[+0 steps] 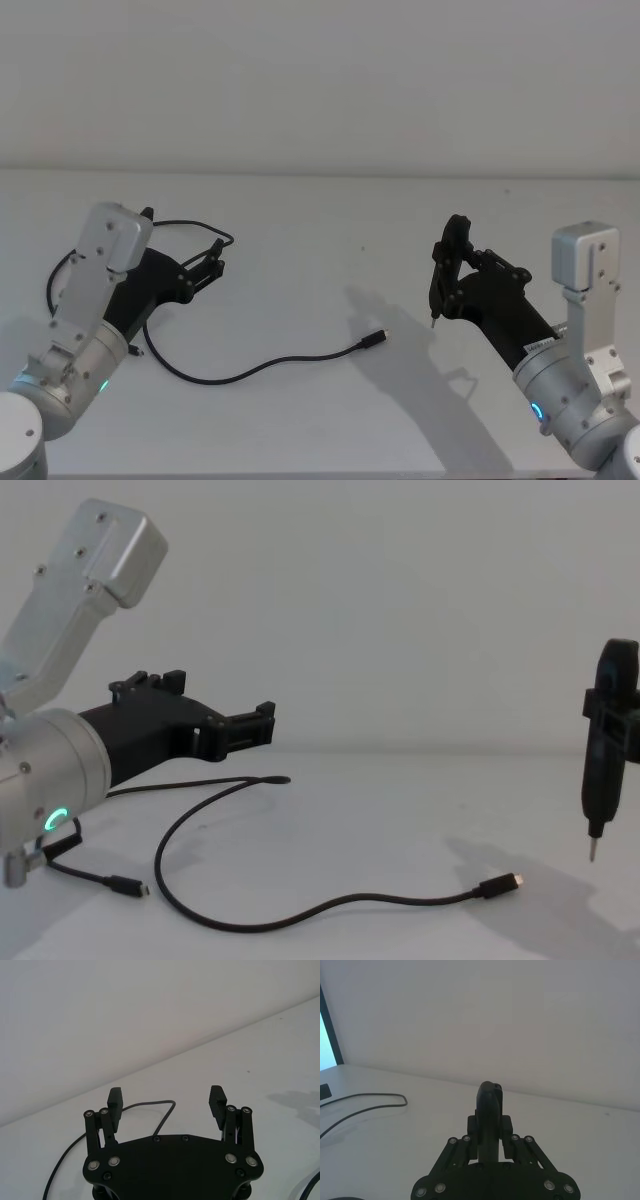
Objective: Pick up the data cable with the one hand.
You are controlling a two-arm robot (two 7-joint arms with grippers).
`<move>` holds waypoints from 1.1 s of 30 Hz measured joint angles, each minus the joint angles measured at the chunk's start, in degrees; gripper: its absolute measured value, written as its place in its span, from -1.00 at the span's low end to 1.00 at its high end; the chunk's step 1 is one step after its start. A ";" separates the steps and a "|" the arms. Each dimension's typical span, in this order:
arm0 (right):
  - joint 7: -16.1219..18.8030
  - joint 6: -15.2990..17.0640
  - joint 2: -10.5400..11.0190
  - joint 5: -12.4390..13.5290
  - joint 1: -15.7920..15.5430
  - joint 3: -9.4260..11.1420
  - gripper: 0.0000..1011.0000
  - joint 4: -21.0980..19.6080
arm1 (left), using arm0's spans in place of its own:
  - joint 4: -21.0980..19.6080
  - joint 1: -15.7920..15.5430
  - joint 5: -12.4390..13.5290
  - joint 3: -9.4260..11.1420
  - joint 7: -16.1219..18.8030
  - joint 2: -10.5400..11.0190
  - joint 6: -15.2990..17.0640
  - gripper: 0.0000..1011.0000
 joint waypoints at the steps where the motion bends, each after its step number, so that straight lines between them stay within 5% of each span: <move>1: 0.00 0.00 0.00 0.00 0.00 0.00 -0.46 0.00 | 0.00 0.00 0.00 0.00 0.00 0.00 0.00 0.99; 18: 0.00 0.00 0.00 0.00 0.00 0.00 -0.46 0.00 | -0.25 0.06 -0.05 0.03 -0.49 0.10 0.24 0.99; 33: 0.00 0.00 0.00 0.00 0.00 0.00 -0.46 0.00 | -3.21 0.03 -4.29 -0.04 -9.41 3.78 4.47 0.99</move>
